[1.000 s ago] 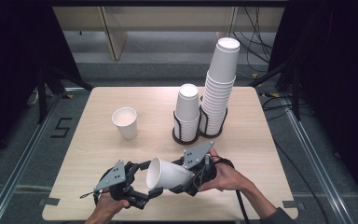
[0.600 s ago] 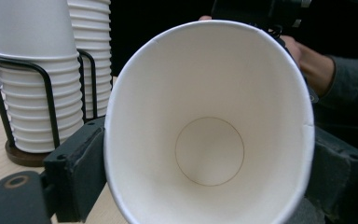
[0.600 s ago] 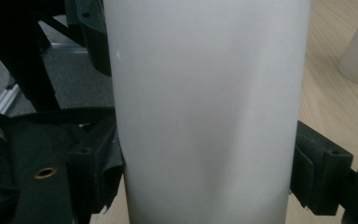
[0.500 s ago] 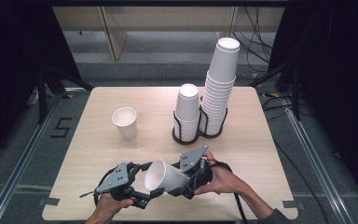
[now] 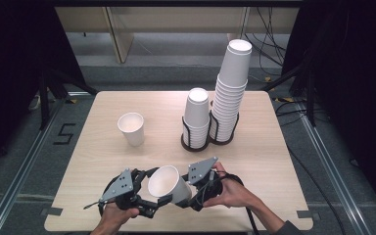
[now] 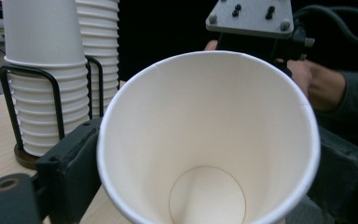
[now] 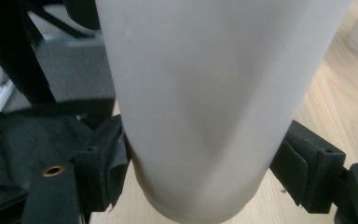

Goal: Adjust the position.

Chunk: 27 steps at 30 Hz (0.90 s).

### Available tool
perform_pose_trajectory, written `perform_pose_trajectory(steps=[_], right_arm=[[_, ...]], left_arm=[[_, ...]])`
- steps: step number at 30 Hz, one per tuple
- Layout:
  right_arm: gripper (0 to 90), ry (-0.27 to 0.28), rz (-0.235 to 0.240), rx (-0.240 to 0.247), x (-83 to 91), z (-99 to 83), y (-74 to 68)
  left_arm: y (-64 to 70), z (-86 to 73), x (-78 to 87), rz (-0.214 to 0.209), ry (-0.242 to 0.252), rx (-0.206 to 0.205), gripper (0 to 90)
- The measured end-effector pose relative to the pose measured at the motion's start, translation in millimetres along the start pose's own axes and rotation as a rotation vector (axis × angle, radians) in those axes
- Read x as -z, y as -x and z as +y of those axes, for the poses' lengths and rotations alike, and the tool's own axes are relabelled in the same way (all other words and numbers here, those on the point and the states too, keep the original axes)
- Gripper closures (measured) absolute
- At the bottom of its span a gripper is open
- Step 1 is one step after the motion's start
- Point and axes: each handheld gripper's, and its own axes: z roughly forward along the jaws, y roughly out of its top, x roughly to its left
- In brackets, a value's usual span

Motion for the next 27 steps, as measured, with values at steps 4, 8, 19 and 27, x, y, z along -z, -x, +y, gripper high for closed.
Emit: perform_pose_trajectory(steps=[4, 8, 19, 27], right_arm=[[25.6, 0.056, 0.011, -0.017, -0.2, -0.5, 0.9], [25.5, 0.069, 0.009, -0.03, -1.8, 0.0, 0.1], [24.7, 0.1, 0.025, -0.071, -15.1, -2.5, -4.1], [19.9, 0.063, -0.043, -0.134, -8.2, -12.8, 3.5]], left_arm=[[2.5, -0.8, -2.5, 0.012, 0.016, 0.014, 7.4], [3.0, -2.5, -4.8, 0.02, 0.019, 0.012, 7.8], [3.1, -4.4, -5.5, 0.016, 0.017, 0.02, 13.8], [-4.3, 1.8, 2.4, 0.133, -0.011, -0.004, 14.6]])
